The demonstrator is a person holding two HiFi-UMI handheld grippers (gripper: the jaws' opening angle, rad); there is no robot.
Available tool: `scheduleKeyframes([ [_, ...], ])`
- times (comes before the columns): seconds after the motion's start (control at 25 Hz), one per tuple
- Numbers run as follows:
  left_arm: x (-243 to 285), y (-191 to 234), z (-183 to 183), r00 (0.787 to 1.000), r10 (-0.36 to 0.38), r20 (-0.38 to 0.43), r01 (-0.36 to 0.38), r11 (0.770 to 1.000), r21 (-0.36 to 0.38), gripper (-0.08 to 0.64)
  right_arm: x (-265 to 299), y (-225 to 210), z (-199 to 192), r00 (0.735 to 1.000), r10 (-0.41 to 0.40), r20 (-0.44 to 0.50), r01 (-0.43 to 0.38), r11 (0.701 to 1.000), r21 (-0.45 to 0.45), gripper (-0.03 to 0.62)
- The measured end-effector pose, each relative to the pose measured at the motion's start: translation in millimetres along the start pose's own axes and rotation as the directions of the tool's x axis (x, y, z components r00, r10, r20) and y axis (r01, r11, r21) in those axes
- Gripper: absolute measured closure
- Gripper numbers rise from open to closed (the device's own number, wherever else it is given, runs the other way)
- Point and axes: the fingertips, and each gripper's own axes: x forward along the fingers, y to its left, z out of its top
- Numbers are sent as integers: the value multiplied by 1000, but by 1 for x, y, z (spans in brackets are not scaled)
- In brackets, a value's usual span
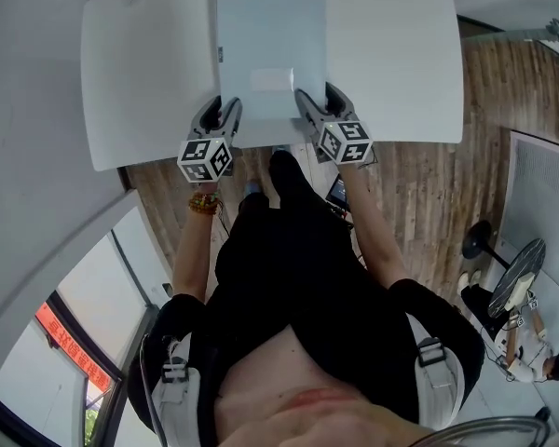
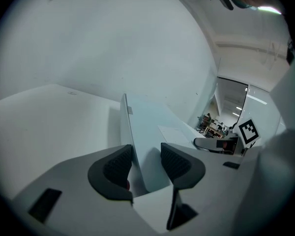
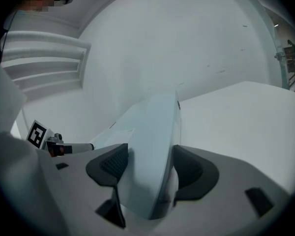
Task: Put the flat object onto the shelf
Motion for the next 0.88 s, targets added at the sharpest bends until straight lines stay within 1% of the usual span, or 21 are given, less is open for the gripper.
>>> scheduleKeyframes([
  [0.16, 9, 6, -1, 1000, 12, -11, -12, 1000, -13, 376, 11, -6, -3, 1000, 8, -24, -7, 1000, 24, 311],
  [0.28, 16, 10, -3, 999, 22, -39, -23, 999, -41, 376, 17, -12, -4, 999, 3, -39, -1, 999, 44, 311],
  [0.4, 22, 11, -5, 998, 26, -58, -29, 998, -56, 376, 20, -16, -3, 999, 0, -45, 2, 999, 43, 311],
  [0.72, 41, 19, 6, 997, 28, -78, -32, 998, -51, 374, 36, -26, 9, 999, -4, -53, 6, 999, 46, 311],
  [0.88, 47, 18, 13, 998, 34, -60, -37, 998, -50, 370, 41, -31, 16, 999, 0, -51, 3, 998, 65, 310],
])
